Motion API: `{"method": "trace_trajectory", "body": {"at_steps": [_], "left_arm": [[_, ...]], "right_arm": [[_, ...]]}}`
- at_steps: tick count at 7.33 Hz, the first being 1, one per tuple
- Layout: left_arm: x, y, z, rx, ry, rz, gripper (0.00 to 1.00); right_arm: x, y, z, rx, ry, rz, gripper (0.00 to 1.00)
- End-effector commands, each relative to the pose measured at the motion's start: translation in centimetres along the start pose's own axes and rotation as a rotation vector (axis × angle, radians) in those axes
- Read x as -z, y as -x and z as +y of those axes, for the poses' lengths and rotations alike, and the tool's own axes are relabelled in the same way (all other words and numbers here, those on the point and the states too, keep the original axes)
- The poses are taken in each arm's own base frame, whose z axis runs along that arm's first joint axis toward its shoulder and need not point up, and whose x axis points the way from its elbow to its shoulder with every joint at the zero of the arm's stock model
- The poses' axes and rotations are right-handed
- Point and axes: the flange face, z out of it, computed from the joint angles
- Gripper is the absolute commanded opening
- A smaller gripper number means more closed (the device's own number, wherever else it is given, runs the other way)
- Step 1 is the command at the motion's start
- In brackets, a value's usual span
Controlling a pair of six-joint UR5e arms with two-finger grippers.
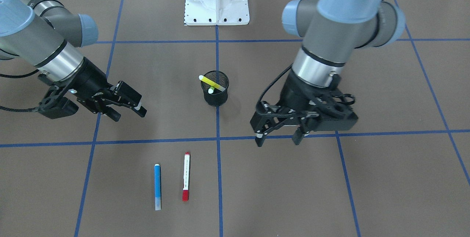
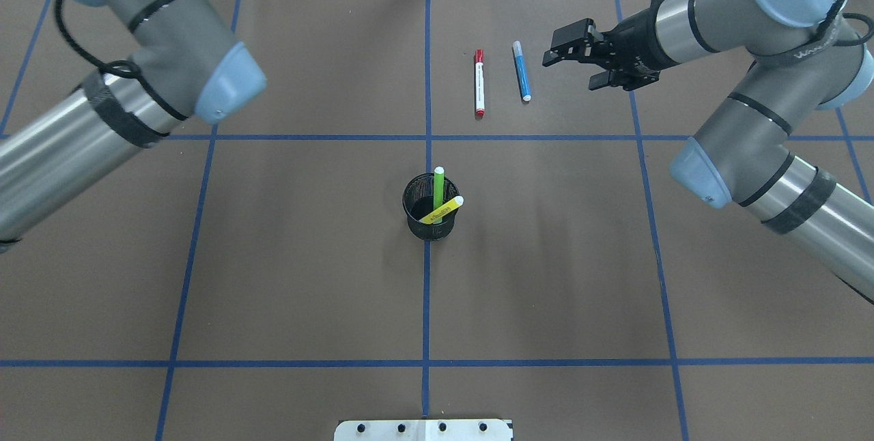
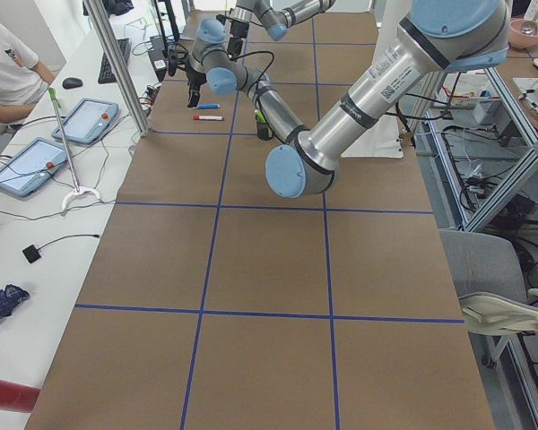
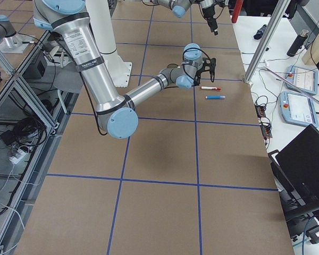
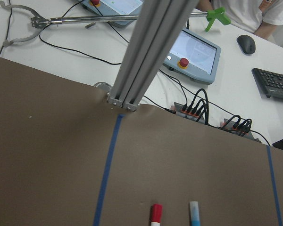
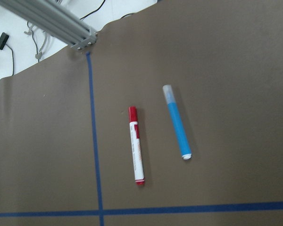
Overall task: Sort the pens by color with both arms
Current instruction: 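Move the right gripper to the pen cup while the left arm withdraws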
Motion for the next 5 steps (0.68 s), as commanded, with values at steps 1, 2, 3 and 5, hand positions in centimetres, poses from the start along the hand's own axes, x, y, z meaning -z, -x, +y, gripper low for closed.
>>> {"method": "trace_trajectory", "body": {"at_steps": [1,2,3,5], "left_arm": [[4.8,11.3,-2.7,0.001,0.137,0.022,0.99],[6.2,14.7,-3.7,0.026,0.179,0.031,0.99],[6.2,16.1,-3.6,0.032,0.192,0.027,0.99],[5.9,16.7,-3.3,0.039,0.197,0.016,0.99]], "right_arm": [[-2.4,3.4,6.3,0.045,0.087,-0.047,1.0],[-4.1,4.6,9.7,0.055,0.092,-0.056,1.0],[-6.1,6.5,12.7,0.068,0.089,-0.068,1.0],[-8.1,8.5,17.1,0.095,0.127,-0.089,1.0]]}}
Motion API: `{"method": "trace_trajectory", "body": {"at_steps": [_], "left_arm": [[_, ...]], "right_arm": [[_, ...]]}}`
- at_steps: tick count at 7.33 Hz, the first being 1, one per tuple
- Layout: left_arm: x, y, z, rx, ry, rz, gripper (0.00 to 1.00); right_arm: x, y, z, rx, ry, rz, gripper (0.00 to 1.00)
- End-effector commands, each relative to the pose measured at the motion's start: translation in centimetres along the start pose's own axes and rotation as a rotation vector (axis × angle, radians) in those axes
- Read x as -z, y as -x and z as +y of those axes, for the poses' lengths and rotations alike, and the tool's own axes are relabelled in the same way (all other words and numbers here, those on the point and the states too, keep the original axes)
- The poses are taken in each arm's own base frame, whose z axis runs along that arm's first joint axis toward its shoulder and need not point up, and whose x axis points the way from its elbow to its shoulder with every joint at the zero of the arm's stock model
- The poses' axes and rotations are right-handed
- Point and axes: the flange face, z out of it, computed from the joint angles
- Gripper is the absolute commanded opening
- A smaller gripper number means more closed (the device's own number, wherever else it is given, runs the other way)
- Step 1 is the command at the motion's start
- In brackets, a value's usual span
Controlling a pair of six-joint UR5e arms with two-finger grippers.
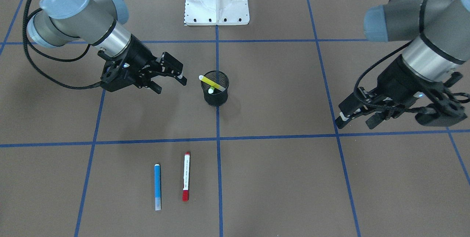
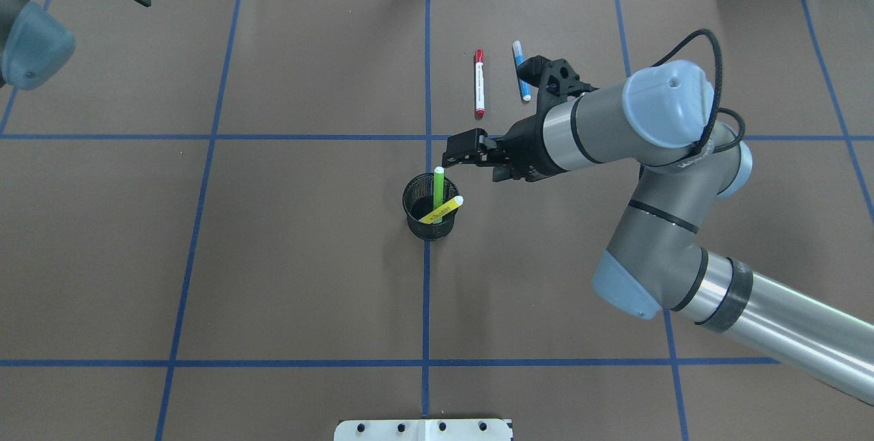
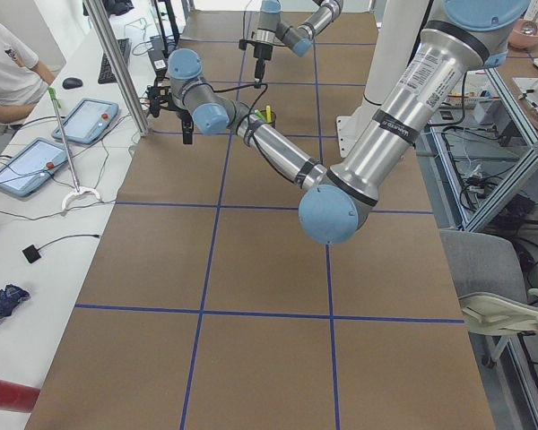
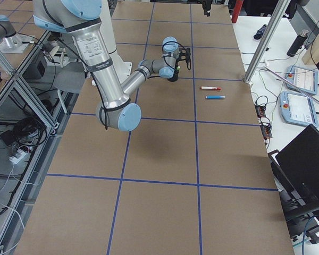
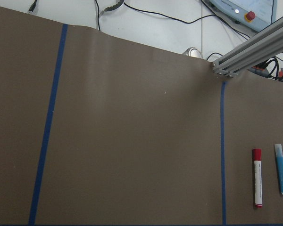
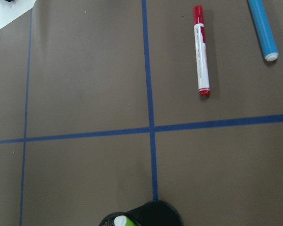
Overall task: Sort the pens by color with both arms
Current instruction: 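Move the right gripper to the pen cup while the left arm withdraws, then grasp the green marker in the cup with the right gripper and lift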
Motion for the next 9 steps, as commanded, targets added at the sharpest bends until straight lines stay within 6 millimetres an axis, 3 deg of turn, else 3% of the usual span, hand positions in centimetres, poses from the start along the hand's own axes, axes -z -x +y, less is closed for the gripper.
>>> {"method": "trace_trajectory", "body": {"at_steps": [1,4,7,9], "left_arm": [[-0.2,0.8,0.0,0.013,0.009,-0.009,0.99],[-0.4,0.7,0.0,0.024,0.011,-0.012,0.99],[-0.2,0.8,0.1,0.025,0.01,-0.012,0.99],[-0.2,0.8,0.0,0.024,0.004,-0.014,0.99]], "right_arm": [[-2.2,1.0,2.9,0.016,0.017,-0.004,0.99],[-2.9,-1.7,2.1,0.108,0.021,0.073,0.95],[-3.9,1.4,-0.8,0.193,0.014,0.131,0.87],[-4.2,1.6,-3.1,0.254,0.05,0.175,0.81]]}}
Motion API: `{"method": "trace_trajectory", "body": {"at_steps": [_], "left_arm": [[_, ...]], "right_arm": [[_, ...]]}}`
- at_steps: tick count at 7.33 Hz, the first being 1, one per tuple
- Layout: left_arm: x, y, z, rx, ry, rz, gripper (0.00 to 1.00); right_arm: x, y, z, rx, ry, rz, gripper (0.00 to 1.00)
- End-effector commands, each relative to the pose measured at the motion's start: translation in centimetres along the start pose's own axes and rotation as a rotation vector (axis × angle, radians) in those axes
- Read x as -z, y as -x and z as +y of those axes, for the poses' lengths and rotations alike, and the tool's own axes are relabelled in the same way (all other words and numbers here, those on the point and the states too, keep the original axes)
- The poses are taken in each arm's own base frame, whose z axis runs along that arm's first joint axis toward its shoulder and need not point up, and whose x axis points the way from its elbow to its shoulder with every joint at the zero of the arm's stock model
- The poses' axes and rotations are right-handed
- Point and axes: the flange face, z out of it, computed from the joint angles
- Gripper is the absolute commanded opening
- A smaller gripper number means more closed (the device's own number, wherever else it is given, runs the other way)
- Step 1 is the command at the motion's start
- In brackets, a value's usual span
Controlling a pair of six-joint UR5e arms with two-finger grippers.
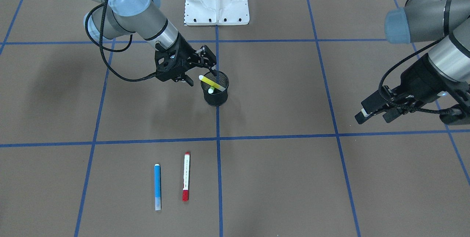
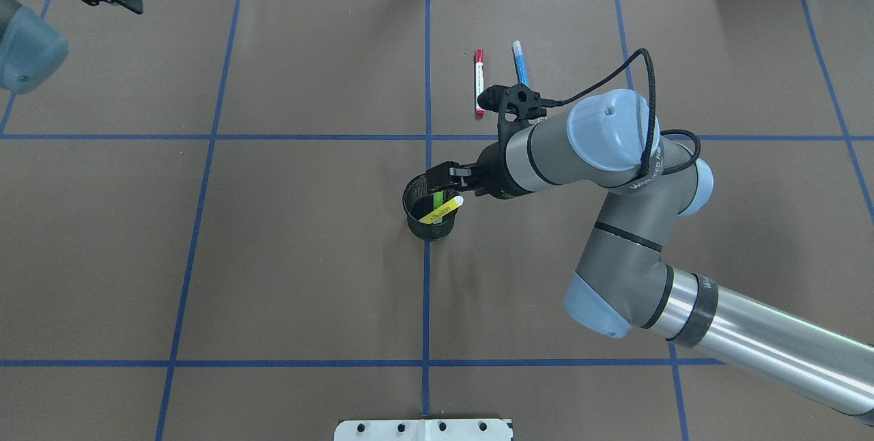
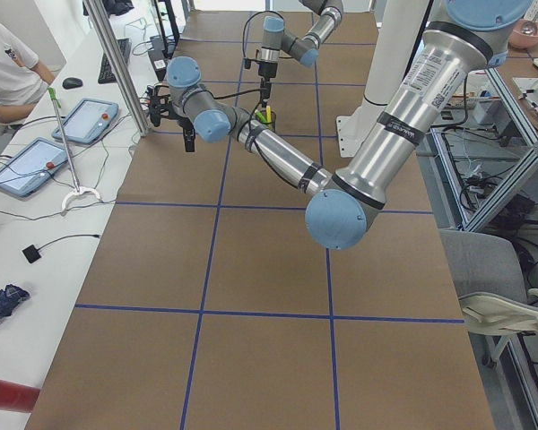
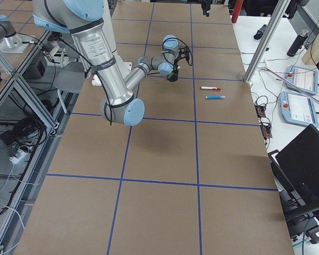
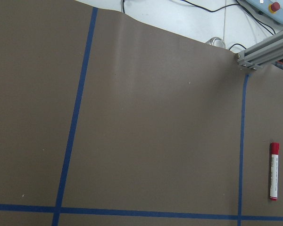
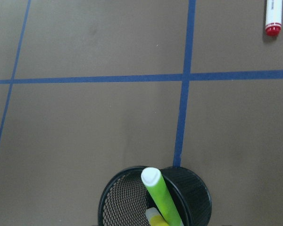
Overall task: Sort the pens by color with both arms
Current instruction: 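Grasp the green marker in the cup with the right gripper and lift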
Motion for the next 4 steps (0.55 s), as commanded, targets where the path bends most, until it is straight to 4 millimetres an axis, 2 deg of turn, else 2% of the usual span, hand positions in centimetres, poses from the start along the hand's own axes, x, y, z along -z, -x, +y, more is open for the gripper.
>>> {"method": "trace_trajectory", "body": {"at_steps": [1,2,3,4], "left_arm": [[0.0,0.0,0.0,0.001,-0.003,-0.001,0.99],[0.1,-0.1,0.0,0.001,-0.004,0.0,0.99],[0.3,-0.1,0.0,-0.002,-0.008,0.002,0.99],[0.3,0.1,0.4,-0.001,-0.007,0.002,0.99]], "right_arm": [[-0.4,1.6,-4.8,0.046,0.11,0.054,0.8],[-1.8,3.5,-6.8,0.042,0.189,0.106,0.8],[-2.3,4.1,-7.8,0.039,0.248,0.133,0.77],[-1.9,3.2,-8.7,0.026,0.33,0.132,0.77]]}}
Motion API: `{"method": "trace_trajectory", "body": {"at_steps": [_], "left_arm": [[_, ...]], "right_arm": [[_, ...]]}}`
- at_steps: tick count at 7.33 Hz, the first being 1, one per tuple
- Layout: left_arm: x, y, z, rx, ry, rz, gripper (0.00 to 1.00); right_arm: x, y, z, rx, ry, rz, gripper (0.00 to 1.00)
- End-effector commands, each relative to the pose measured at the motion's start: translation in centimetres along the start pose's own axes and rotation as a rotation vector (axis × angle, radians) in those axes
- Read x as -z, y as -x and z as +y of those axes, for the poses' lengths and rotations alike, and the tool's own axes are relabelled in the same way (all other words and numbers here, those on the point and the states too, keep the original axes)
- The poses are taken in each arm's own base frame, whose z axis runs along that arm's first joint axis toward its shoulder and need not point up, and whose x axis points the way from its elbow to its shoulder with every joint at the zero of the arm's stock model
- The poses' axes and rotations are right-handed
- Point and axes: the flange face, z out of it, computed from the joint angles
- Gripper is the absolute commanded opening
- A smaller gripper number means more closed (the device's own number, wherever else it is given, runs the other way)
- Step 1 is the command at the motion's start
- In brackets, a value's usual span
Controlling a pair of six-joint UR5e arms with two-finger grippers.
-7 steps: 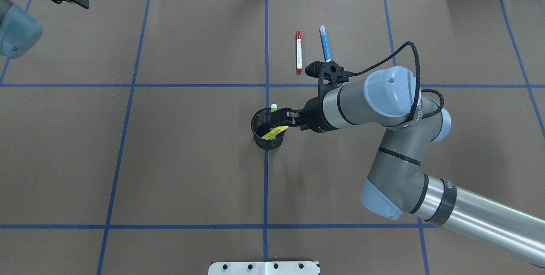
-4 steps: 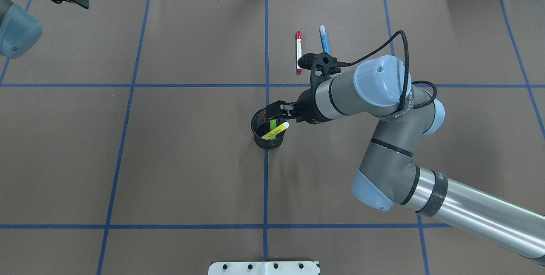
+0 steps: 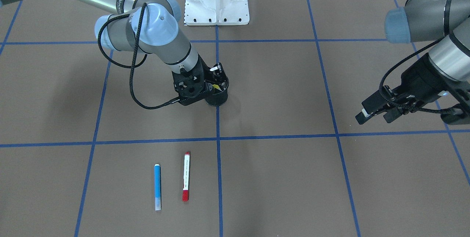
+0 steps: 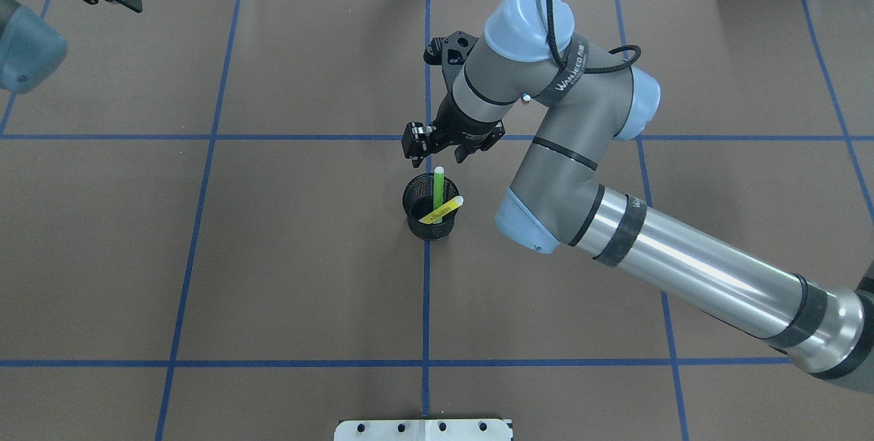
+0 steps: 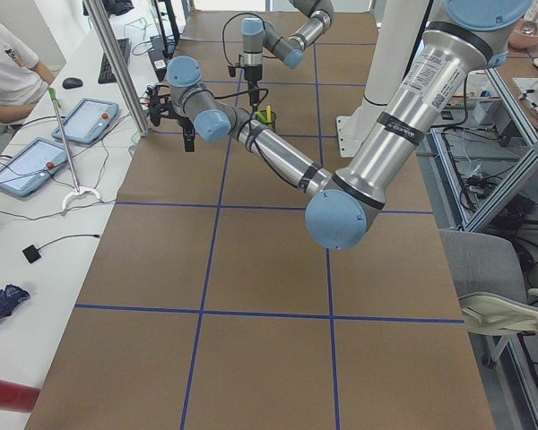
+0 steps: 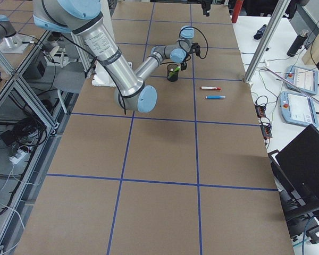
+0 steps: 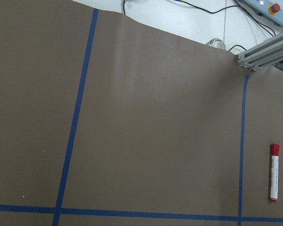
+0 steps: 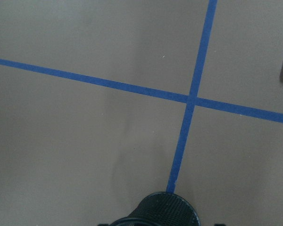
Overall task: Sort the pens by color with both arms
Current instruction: 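Grasp the green marker in the cup with the right gripper and lift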
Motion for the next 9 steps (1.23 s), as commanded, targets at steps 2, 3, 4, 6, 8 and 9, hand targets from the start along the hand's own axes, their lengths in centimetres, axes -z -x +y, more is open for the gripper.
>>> {"method": "trace_trajectory", "body": {"at_steps": [2,3,4,6,8,9], "left_arm": [[0.6,-0.3,0.8,0.01,-0.005,0.011,0.99],[0.7,-0.2,0.7,0.009,-0.007,0.012,0.99],[0.7,-0.2,0.8,0.008,-0.007,0.012,0.99],[0.3,0.3,1.0,0.011,-0.002,0.008,0.99],[0.3,0.3,1.0,0.011,0.0,0.009,0.99],[0.3,0.3,1.0,0.012,0.0,0.009,0.99]], "right_arm": [[0.0,1.9,-3.4,-0.046,0.166,0.072,0.71],[-0.2,2.6,-4.1,-0.052,0.173,0.075,0.7],[-0.6,2.4,-4.1,-0.055,0.177,0.081,0.66],[-1.1,1.9,-3.9,-0.063,0.184,0.091,0.66],[-1.5,1.4,-3.7,-0.085,0.203,0.111,0.62],[-1.6,1.4,-3.6,-0.085,0.206,0.112,0.62]]}}
